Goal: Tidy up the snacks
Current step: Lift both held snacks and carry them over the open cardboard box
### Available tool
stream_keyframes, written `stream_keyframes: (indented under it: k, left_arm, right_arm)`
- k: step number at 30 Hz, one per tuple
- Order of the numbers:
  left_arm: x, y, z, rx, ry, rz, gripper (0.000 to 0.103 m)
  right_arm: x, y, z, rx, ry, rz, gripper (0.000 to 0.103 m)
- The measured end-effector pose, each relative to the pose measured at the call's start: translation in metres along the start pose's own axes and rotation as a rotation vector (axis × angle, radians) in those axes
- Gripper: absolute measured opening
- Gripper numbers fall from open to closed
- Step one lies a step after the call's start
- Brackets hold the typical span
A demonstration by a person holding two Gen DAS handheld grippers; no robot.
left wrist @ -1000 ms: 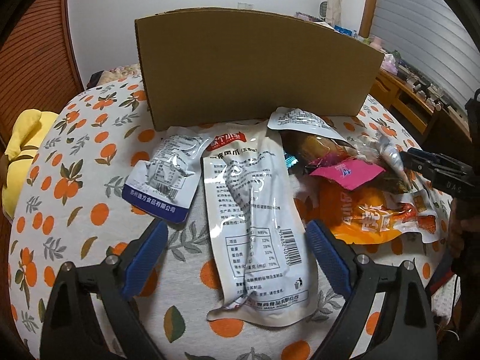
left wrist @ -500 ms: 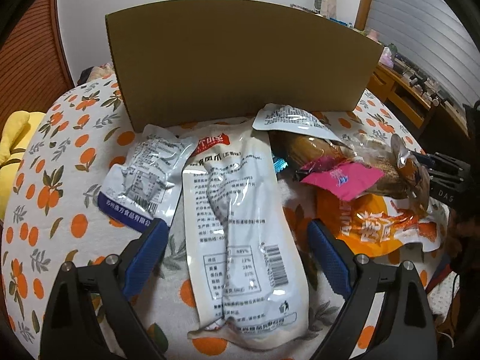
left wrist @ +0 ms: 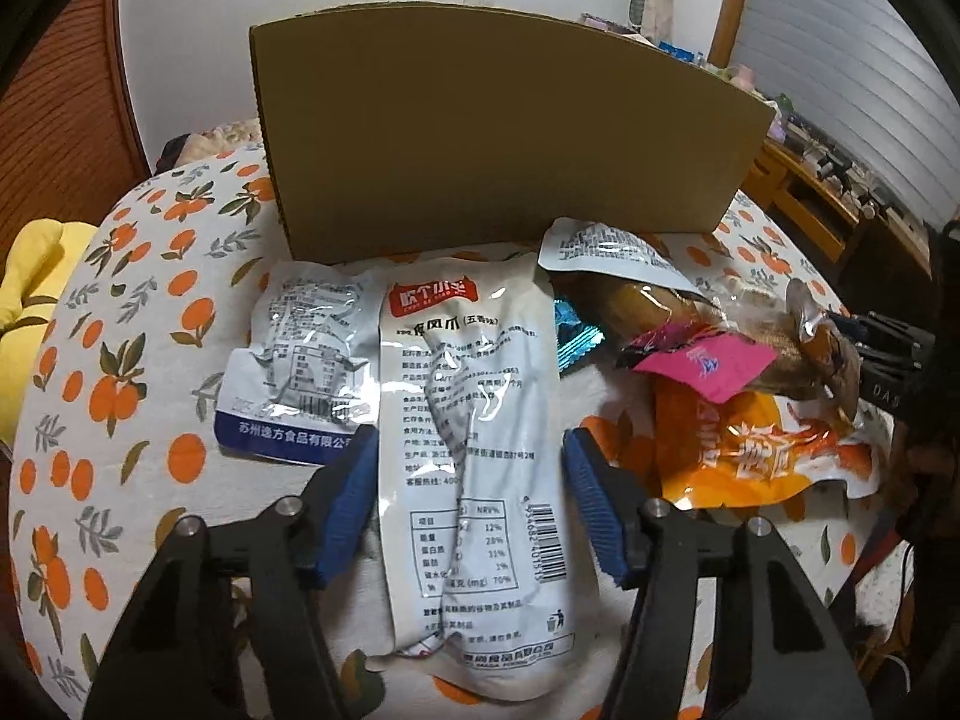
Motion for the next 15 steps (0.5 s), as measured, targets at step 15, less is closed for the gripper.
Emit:
stream_keyframes:
  k: [15]
  left_arm:
    - [-0.022, 0.001, -0.009, 0.005, -0.045, -0.007, 0.047]
  right_arm:
    - [-0.006, 0.005, -0.003, -0.013, -0.012, 0.027, 0.019]
Point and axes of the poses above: each gripper's, at about its wrist camera, not at the fingertips, and x roughly the way its jaws point, y to its left, z to its top, the point moved 9 cm from there along x, roughly the way its jaws point, and after that the axes turned 5 degrees about x, right-handed, at the moved point
